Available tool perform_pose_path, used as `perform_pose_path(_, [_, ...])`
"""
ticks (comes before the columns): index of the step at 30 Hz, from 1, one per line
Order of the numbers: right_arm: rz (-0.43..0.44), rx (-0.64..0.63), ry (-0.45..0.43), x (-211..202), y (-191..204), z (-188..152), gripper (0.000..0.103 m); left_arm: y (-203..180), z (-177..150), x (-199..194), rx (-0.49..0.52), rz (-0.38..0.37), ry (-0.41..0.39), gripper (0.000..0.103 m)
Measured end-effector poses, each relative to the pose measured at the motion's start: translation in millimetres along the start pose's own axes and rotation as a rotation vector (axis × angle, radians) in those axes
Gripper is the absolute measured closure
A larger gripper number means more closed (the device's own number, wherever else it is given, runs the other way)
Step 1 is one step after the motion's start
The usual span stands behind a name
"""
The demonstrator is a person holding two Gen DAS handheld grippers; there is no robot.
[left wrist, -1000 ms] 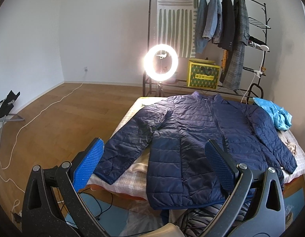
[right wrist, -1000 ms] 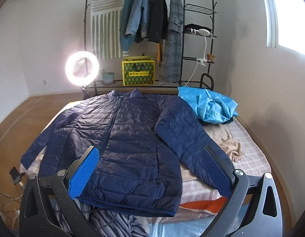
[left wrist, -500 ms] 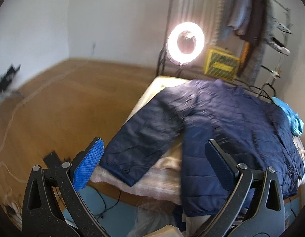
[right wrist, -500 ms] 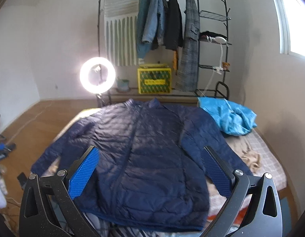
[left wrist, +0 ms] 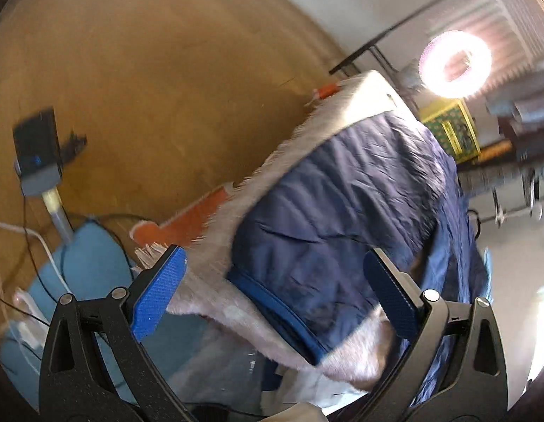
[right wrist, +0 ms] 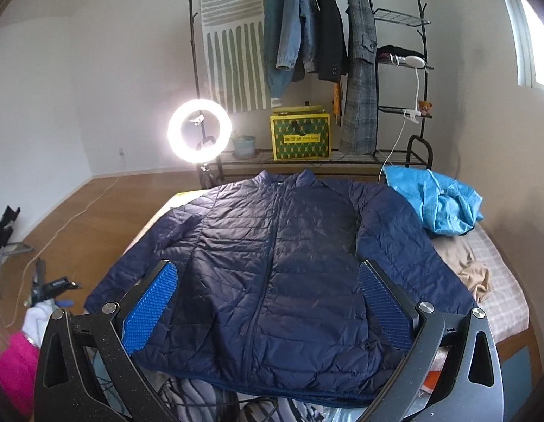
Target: Fold large clothes
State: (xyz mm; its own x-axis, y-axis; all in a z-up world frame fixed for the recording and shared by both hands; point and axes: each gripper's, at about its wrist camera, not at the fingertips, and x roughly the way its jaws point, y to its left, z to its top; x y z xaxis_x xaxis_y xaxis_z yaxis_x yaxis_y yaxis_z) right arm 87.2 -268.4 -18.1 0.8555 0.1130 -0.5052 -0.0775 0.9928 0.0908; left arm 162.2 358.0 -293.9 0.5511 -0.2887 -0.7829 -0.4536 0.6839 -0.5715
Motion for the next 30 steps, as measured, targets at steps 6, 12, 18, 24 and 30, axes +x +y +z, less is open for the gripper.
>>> perform_pose_path(6, [0.012,-0.033,-0.023,-12,20,10,0.001,-5,-3,22,0.018,-0.055,0.070,0.031])
perform_pose_path(12, [0.031,-0.051,-0.035,-16,20,16,0.001,-13,5,13,0.063,0.024,0.016,0.096])
perform_pose_path(18, [0.061,-0.054,-0.027,5,7,18,0.001,-35,14,-14,0.126,-0.034,-0.038,0.099])
perform_pose_path(24, [0.111,0.004,0.016,44,-13,24,0.001,-82,15,-32,0.149,-0.111,-0.069,0.100])
perform_pose_path(30, [0.175,0.033,0.051,84,-25,26,0.001,-186,2,-47,0.308,-0.230,-0.064,0.101])
